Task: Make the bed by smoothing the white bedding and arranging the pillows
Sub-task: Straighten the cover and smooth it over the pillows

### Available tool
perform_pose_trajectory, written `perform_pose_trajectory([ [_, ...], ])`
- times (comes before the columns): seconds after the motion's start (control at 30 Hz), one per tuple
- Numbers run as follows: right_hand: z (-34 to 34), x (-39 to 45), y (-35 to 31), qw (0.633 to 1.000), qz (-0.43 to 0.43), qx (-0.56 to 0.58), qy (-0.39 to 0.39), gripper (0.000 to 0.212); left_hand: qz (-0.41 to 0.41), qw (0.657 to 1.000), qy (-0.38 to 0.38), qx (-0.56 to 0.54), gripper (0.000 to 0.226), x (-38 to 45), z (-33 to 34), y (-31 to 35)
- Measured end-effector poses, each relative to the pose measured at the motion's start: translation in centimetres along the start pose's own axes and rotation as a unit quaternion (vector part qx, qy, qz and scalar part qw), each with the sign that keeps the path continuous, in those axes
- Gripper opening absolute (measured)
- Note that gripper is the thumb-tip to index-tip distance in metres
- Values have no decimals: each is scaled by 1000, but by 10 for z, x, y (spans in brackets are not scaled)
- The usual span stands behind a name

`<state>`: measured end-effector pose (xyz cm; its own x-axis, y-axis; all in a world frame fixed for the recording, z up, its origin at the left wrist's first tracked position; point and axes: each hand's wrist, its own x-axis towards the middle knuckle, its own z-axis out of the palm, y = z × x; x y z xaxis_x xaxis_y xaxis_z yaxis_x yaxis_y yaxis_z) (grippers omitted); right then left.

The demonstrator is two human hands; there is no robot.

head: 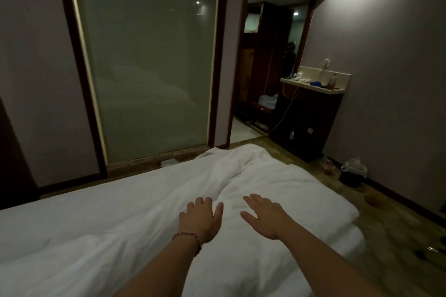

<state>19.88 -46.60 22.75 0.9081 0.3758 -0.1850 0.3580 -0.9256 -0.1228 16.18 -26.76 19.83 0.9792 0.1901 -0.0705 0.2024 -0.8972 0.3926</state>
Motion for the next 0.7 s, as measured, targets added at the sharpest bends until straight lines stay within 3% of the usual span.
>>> perform_pose_trajectory([
  [0.07, -10, -1, 34, 1000, 2, 1, 2, 112, 3, 1000, 10, 0, 63, 9, 7, 34],
  [0.3, -42, 12, 156, 1000, -6, -20, 16, 71, -7, 999, 22, 24, 65, 41, 38, 147],
  [0.37, -50, 16, 185, 1000, -6, -18, 5, 68, 1, 999, 14, 34, 65, 50, 45, 173],
  [0.43, -55, 25, 207, 1000, -2, -15, 8, 74, 6, 999, 18, 37, 65, 63, 50, 191],
  [0.57, -66, 61, 242, 1000, 2, 10, 16, 116, 1, 999, 26, 35, 65, 109, 52, 212],
  [0.7, -65, 110, 272, 1000, 3, 12, 13, 119, -8, 999, 23, 33, 65, 168, 68, 216],
])
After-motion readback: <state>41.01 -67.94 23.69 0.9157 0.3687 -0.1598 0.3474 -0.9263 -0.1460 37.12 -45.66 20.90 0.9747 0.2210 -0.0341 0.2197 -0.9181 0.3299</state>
